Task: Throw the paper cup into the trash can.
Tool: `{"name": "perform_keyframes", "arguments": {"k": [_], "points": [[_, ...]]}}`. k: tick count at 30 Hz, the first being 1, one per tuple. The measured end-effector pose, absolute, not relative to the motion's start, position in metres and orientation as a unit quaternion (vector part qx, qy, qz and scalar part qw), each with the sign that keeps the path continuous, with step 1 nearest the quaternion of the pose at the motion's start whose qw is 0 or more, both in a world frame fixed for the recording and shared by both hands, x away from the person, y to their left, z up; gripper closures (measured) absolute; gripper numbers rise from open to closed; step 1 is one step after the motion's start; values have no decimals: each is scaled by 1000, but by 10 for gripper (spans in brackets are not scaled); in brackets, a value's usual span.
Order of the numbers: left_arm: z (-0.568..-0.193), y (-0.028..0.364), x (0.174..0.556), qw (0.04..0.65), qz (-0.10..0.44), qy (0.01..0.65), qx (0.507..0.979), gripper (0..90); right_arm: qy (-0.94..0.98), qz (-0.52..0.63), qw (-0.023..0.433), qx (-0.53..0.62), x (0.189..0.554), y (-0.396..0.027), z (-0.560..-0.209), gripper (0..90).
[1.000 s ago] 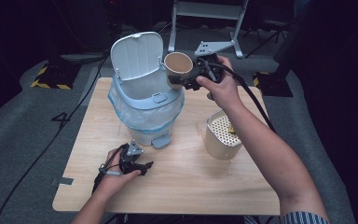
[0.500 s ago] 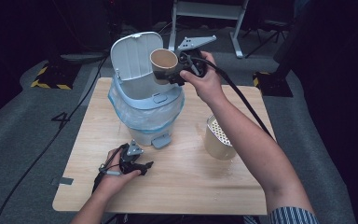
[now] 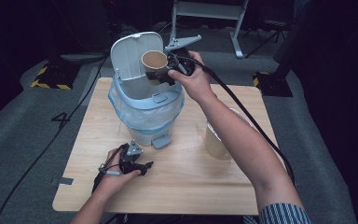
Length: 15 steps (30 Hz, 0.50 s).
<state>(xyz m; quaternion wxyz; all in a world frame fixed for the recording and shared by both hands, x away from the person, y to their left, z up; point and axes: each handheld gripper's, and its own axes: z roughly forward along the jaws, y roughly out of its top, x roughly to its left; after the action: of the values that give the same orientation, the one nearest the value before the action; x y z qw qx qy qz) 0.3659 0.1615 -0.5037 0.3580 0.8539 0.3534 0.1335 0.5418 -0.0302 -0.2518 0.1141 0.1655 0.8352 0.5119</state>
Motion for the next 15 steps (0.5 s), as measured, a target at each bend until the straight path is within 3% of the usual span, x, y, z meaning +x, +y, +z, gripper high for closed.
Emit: {"name": "perform_keyframes", "arguments": {"k": [2, 4, 5, 6, 10, 11, 15], "points": [[-504, 162, 366, 358, 134, 353, 854, 273, 837, 508, 123, 161, 543, -28, -255, 244], [-504, 162, 366, 358, 134, 353, 854, 273, 827, 514, 175, 149, 541, -26, -258, 78], [-504, 162, 366, 358, 134, 353, 854, 273, 827, 514, 175, 149, 541, -26, -258, 78], [-504, 162, 366, 358, 134, 353, 854, 273, 823, 516, 189, 142, 538, -26, -257, 189], [-504, 161, 366, 359, 133, 354, 854, 273, 819, 520, 197, 141, 535, -28, -253, 116], [-504, 161, 366, 359, 133, 354, 854, 272, 818, 522, 200, 134, 534, -30, -252, 165], [-504, 162, 366, 358, 133, 353, 854, 271, 817, 522, 202, 136, 528, -39, -247, 168]]}}
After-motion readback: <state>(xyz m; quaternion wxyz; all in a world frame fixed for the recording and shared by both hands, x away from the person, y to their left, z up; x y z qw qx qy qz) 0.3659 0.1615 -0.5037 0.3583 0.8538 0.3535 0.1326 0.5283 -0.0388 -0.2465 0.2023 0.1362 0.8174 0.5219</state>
